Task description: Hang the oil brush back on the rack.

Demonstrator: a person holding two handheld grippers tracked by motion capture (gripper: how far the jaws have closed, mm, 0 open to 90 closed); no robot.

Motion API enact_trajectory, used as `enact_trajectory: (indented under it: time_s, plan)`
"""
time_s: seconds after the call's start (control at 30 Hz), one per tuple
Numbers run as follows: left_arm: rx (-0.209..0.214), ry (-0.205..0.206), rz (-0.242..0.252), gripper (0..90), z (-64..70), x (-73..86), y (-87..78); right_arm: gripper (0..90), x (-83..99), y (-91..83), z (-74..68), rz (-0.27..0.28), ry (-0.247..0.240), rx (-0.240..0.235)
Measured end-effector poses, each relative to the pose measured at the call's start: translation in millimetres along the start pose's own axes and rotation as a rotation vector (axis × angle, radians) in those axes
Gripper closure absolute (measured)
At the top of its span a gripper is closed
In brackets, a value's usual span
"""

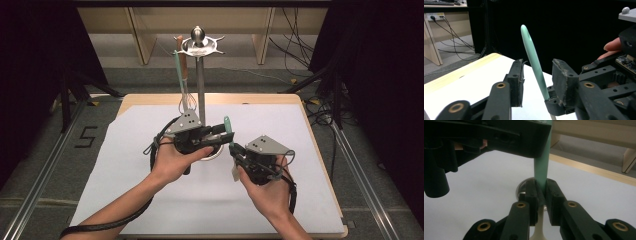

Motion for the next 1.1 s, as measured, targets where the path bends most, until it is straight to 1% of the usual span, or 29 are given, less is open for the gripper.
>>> enact_trajectory:
  time_s: [0.03,0.07,0.1,0.13,0.17,0.23,0.27,0.3,0.33,0.37,0.43,0.47,0.53,0.6,0.7,0.73,0.77,0.83,0.9,0.93,1.0,1.03,1.07,1.1]
  plan:
    - [0.001,0.001,0.001,63.4,-0.1,-0.2,0.0,81.9,0.0,-0.4,-0.8,-0.006,0.008,-0.003]
    - [0.003,0.002,0.003,64.3,0.0,-0.5,0.0,81.9,-0.3,-1.0,-0.5,-0.015,0.002,-0.008]
    - [0.001,0.001,0.006,65.3,0.1,-0.8,-0.1,81.9,-0.3,-0.6,-0.6,-0.008,0.000,-0.009]
    - [0.004,0.001,0.007,66.2,0.3,-1.0,-0.1,81.9,-0.3,-0.4,-2.5,-0.016,0.021,-0.019]
    - [0.004,0.001,0.007,66.8,0.4,-1.1,-0.1,81.9,-0.4,-1.4,-3.2,-0.024,0.024,-0.018]
    - [0.008,0.005,0.006,68.1,0.5,-1.2,-0.2,81.9,-0.5,-0.6,-3.1,-0.018,0.007,-0.014]
    - [0.009,0.006,0.006,68.7,0.5,-1.2,-0.2,81.9,-0.6,-0.4,-3.6,-0.011,0.006,-0.013]
    - [0.009,0.007,0.005,69.4,0.3,-1.1,-0.2,81.9,-0.8,-0.7,-4.6,-0.019,0.015,-0.016]
    - [0.011,0.005,0.005,70.2,0.2,-1.1,-0.3,81.9,-1.3,0.2,-3.5,-0.001,-0.009,-0.005]
    - [0.011,0.006,0.006,71.5,0.0,-1.1,-0.4,81.9,-1.9,-0.7,-4.2,-0.012,-0.009,-0.015]
    - [0.013,0.018,0.008,72.8,-0.6,-1.5,-0.8,81.9,-2.2,0.6,-5.0,-0.001,-0.007,-0.018]
    - [0.012,0.018,0.008,74.0,-0.7,-1.6,-1.1,81.8,-2.5,-0.5,-5.3,-0.014,-0.009,-0.012]
    - [0.010,0.019,0.013,75.9,-0.9,-2.1,-1.8,81.8,-3.3,-0.3,-4.4,-0.003,-0.029,-0.006]
    - [0.014,0.012,0.013,76.9,-1.6,-2.4,-2.3,81.8,-3.5,-0.1,-4.7,0.002,-0.030,-0.005]
    - [0.034,-0.009,0.019,78.8,-2.6,-2.3,-3.0,81.7,-3.6,0.3,-5.7,0.008,-0.029,-0.004]
    - [0.047,-0.016,0.019,79.4,-3.0,-2.6,-3.4,81.7,-3.5,0.0,-6.9,-0.008,-0.016,-0.028]
    - [0.061,-0.022,0.020,80.4,-3.2,-2.9,-3.7,81.5,-3.4,0.7,-6.9,0.011,-0.016,-0.013]
    - [0.097,-0.044,0.019,82.8,-4.3,-3.4,-4.3,81.2,-3.5,1.1,-7.2,0.017,-0.025,-0.012]
    - [0.100,-0.019,0.012,82.9,-5.6,-4.7,-5.9,80.3,-3.6,1.1,-7.8,0.009,-0.031,-0.024]
    - [0.100,-0.003,0.016,82.9,-6.9,-5.5,-6.4,76.8,-3.2,2.2,-8.6,0.009,-0.037,-0.033]
    - [0.099,-0.001,0.018,83.0,-11.0,-8.1,-9.4,70.6,-2.3,2.4,-8.4,0.000,-0.053,-0.040]
    - [0.100,0.011,0.019,83.0,-13.2,-9.1,-10.5,70.2,-0.4,2.5,-10.2,-0.012,-0.037,-0.045]
    - [0.102,0.016,0.022,83.0,-15.6,-10.7,-12.5,69.4,0.2,2.6,-8.7,-0.013,-0.063,-0.042]
    - [0.103,0.029,0.023,83.0,-18.4,-12.1,-14.4,67.8,1.9,1.8,-9.3,-0.017,-0.049,-0.045]
Point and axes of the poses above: each handheld gripper's, and its own axes: y roughly forward along the jaws, x roughly out of its underside, z roughly to its right, the point moved 2 cm from there along y, roughly forward along the jaws, and after that the axes turned 8 degrees about -x, right-handed, at the moved point
